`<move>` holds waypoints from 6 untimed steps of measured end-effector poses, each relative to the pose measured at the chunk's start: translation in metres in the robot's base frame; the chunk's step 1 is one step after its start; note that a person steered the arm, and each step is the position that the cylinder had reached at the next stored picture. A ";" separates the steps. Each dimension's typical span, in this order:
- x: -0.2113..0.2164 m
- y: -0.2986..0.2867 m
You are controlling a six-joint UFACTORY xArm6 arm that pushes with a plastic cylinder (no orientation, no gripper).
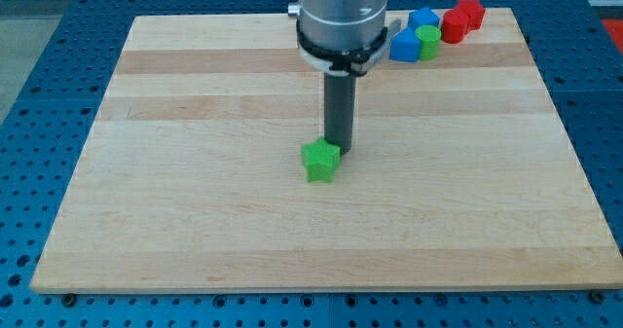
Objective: Move your arm at the red star
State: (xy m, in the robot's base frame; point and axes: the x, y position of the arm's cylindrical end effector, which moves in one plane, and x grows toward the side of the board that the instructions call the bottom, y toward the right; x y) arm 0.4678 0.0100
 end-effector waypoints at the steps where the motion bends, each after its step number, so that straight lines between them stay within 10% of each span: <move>1: 0.026 -0.014; 6: 0.021 -0.077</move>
